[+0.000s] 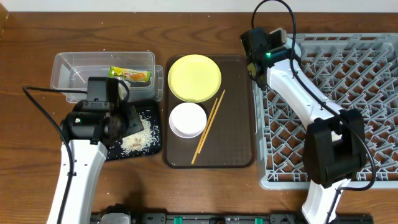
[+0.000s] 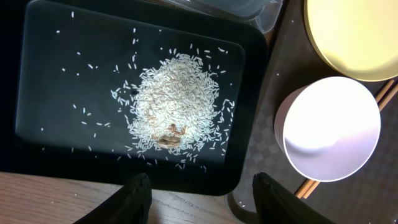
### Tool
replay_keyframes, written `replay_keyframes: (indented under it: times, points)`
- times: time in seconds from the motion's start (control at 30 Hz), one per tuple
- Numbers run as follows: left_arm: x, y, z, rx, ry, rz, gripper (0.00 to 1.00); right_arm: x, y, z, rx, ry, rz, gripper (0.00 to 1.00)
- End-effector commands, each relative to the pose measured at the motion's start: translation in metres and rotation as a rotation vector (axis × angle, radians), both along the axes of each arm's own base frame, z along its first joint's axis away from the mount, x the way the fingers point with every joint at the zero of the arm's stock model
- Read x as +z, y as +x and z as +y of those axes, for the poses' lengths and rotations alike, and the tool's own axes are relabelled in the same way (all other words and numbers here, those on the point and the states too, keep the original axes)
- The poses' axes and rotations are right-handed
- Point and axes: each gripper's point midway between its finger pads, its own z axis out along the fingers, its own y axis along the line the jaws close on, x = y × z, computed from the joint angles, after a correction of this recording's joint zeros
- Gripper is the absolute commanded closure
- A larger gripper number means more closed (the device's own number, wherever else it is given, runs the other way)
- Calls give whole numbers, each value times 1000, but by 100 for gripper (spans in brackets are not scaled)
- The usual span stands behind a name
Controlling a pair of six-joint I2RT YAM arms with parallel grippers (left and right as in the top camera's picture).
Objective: Sort waste into correct bins and load items into the dishwasher rack
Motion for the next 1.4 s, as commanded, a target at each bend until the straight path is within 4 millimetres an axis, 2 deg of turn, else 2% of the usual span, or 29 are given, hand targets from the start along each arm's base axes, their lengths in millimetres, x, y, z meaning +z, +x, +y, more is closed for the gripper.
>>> replay_keyframes:
  times: [0.0,0.07,0.13,0.3,0.4,0.6,0.73,1.03,1.2,1.37]
  points:
    - [-1,-2,2,7,11,2,44,-5,-6,26,20,177,-9,60]
    - [-1,-2,2,7,11,2,44,4,-8,32,38,228,-17,47]
    - [-1,-2,2,7,11,2,44,18,-12,38,59,286,-36,40]
    - [-1,-2,2,7,11,2,44,51,-19,51,111,410,-87,31]
    - [-1,-2,2,7,11,2,44,56,-26,75,179,552,-58,30]
    - [-1,-2,2,7,11,2,43,37,-54,155,367,957,159,30]
    - [-1,-2,2,7,11,2,44,21,-72,188,440,1032,272,29]
    - [-1,-2,2,7,11,2,43,-32,-100,232,479,987,440,30]
    - [-1,-2,2,7,11,2,43,-70,-116,247,460,958,539,38]
    - [-1,-2,2,7,11,2,43,-95,-126,254,443,935,601,50]
